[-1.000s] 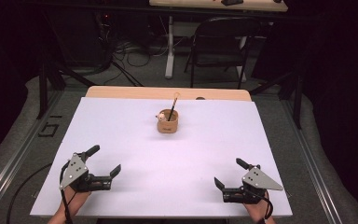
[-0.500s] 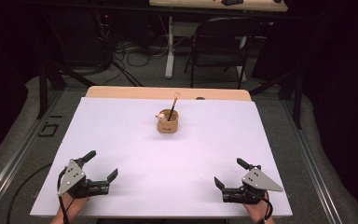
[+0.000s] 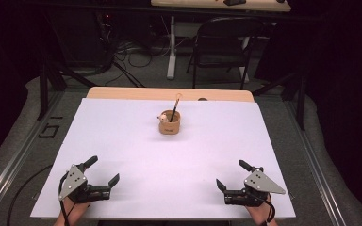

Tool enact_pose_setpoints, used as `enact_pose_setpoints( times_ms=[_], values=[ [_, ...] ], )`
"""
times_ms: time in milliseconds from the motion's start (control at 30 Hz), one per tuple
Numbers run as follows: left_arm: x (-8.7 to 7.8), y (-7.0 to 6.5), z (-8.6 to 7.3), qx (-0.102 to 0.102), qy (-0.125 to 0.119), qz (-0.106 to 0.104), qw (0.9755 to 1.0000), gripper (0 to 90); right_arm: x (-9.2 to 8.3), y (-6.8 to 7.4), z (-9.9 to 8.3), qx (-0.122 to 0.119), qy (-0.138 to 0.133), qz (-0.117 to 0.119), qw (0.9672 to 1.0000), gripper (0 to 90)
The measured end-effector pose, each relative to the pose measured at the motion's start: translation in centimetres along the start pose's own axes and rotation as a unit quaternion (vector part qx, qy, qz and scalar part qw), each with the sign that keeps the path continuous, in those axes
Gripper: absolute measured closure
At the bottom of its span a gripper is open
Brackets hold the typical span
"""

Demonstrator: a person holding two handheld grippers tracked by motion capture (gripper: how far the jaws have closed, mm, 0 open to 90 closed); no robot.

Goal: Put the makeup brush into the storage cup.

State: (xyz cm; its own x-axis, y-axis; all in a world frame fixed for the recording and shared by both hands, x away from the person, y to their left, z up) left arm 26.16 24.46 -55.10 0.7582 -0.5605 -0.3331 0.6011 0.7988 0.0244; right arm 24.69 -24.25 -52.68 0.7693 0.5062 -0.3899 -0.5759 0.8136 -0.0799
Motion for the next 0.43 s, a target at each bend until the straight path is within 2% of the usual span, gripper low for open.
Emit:
enact_pose_setpoints(
  times_ms=[167,433],
  values=[
    [-0.04,0.13,0.01,-0.006,-0.002,0.005,1.0,0.0,-0.03,-0.03,0.0,-0.002,0.007,0.002,1.0,0.0],
    [0.14,0.25,0.11,-0.006,0.004,-0.011,0.9999,0.0,0.16,-0.03,0.03,-0.006,0.007,0.007,0.9999,0.0]
  ],
)
Point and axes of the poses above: each handheld gripper's, and its own axes: x roughly forward along the jaws, z roughly out of its top, y roughly to its left, the point moved 1 cm from there along x, roughly forward along the jaws, and after that the axes turned 8 degrees about y, right-handed, at the moved point
